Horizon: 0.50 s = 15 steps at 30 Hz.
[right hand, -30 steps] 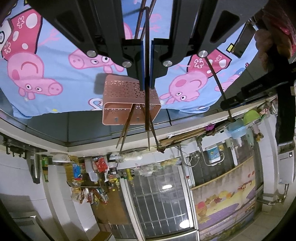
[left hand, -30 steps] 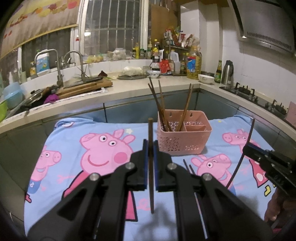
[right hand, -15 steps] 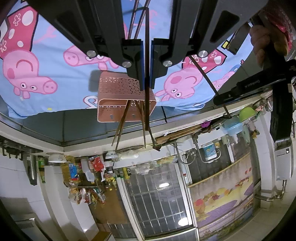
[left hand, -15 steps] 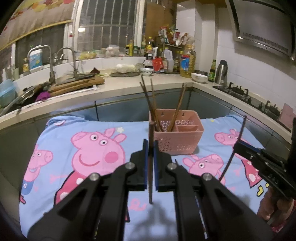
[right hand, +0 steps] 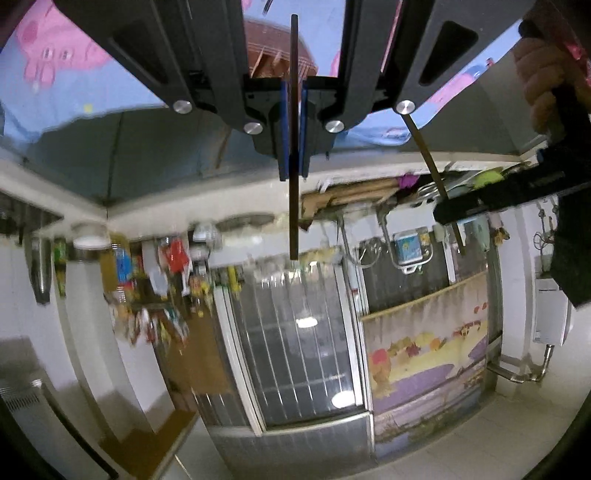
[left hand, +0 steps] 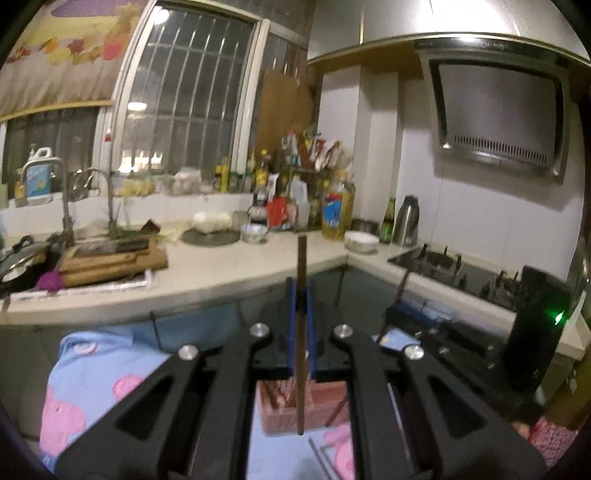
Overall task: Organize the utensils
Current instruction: 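Drop the left tool's chopstick into the caddy while the right tool drops its own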
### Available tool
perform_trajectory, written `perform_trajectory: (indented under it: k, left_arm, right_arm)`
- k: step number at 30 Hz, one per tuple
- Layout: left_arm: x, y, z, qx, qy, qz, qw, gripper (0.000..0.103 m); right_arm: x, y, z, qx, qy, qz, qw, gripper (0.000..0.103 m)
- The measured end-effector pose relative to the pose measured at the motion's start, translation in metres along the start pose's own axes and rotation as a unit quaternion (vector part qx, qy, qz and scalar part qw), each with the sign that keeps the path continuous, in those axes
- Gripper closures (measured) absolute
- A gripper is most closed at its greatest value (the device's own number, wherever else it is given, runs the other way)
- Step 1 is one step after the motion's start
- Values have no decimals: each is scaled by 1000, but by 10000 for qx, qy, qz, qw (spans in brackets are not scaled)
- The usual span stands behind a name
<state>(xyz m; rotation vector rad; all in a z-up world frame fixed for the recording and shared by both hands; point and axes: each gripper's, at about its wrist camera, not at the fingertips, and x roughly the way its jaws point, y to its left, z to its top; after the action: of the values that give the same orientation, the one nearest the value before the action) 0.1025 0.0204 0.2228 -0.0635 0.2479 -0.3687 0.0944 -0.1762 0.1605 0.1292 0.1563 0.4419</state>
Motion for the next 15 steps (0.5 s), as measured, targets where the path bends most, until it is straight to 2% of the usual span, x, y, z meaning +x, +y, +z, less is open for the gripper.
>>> perform_trajectory:
  k: [4, 8, 15]
  left_arm:
    - [37, -3, 3, 164, -107, 159, 9997, 98]
    - [83, 1, -13, 169, 330, 192, 9991, 98]
    - [139, 19, -52, -3, 1012, 224, 9946, 98]
  right_arm:
    - [32, -12, 5, -43, -60, -47, 10000, 103]
    - [63, -22, -5, -97, 51, -89, 9999, 103]
    - [103, -36, -39, -72, 615, -56, 9981, 103]
